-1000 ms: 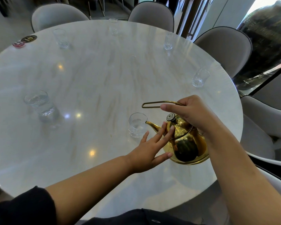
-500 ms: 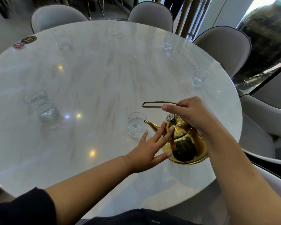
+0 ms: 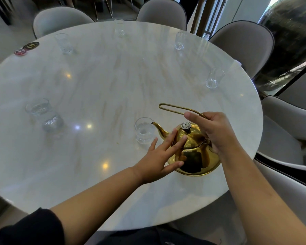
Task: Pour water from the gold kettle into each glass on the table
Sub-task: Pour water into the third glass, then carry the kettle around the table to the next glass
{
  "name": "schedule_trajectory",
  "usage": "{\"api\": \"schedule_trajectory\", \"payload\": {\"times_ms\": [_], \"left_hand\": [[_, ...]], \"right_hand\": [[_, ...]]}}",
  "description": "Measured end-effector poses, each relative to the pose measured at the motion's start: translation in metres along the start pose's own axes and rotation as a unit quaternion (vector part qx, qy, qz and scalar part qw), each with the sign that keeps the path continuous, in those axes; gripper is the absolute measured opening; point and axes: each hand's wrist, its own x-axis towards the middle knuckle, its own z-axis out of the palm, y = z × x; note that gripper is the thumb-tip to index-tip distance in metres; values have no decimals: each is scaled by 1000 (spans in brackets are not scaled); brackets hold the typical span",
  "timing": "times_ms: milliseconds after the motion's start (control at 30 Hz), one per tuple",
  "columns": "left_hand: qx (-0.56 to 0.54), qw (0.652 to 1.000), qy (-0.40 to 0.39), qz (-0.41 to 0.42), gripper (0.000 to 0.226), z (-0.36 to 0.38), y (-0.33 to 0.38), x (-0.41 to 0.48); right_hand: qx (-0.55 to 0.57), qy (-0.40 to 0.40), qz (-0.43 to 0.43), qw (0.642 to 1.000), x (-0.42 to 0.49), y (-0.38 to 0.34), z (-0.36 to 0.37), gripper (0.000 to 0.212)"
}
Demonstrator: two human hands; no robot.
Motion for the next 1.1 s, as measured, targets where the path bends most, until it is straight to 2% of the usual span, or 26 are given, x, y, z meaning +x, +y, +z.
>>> {"api": "schedule_trajectory", "payload": {"times_ms": [200, 333, 567, 767, 833, 967, 1100], "left_hand": [[6, 999, 26, -22, 60, 9, 12, -3], [26, 998, 50, -27, 59, 24, 27, -13], [27, 996, 74, -29, 57, 54, 60, -42], [38, 998, 49, 16, 61, 70, 85, -77], [42, 998, 30, 40, 62, 71, 92, -92], [44, 995, 0, 89, 61, 71, 113, -129], [44, 988, -28, 146, 60, 75, 136, -166]], "right_hand": [[145, 13, 20, 989, -23, 15, -11, 48], [203, 24, 5, 979, -45, 25, -18, 44], [229, 25, -8, 973, -92, 41, -32, 43], [250, 40, 5, 967, -148, 52, -39, 50], [260, 60, -1, 964, -174, 50, -38, 42], [271, 134, -23, 953, -235, 42, -27, 45], [251, 206, -16, 946, -304, 34, -18, 38]]}}
